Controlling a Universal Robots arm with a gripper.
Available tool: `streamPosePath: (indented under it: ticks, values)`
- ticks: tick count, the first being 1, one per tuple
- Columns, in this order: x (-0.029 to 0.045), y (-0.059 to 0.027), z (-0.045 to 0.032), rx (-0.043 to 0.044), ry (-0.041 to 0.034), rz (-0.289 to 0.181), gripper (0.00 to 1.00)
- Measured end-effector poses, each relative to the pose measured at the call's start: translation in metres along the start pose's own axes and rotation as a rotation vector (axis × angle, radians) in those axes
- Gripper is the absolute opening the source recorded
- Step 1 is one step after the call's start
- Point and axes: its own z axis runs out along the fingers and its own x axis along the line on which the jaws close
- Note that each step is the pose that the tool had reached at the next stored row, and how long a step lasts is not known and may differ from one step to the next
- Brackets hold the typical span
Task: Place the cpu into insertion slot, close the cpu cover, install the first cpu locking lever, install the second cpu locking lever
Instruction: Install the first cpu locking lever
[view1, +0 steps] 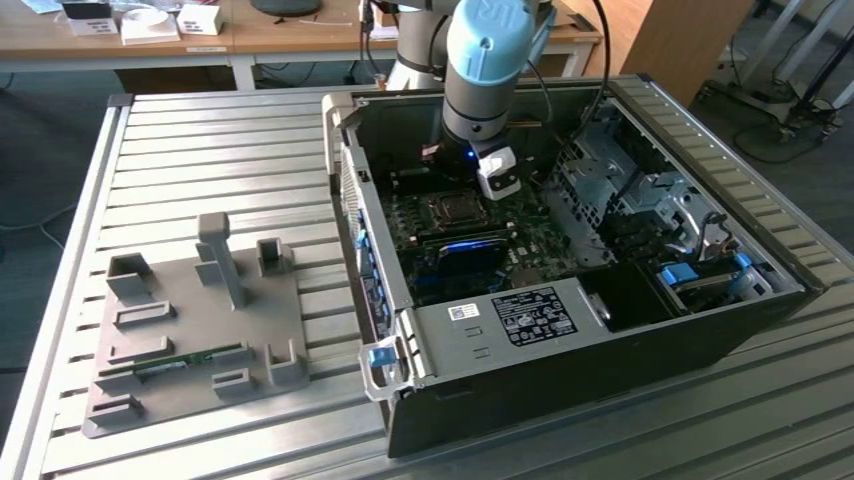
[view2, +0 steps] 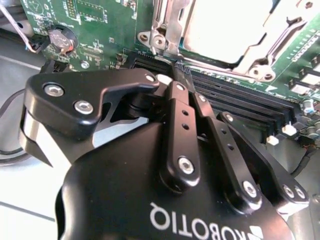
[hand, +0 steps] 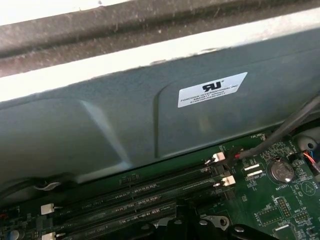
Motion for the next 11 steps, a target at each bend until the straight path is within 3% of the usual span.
streamPosePath:
  ticks: [11]
  values:
    - [0.0001,-0.0004,0.001,0.0069,-0.0028,-0.002,0.11]
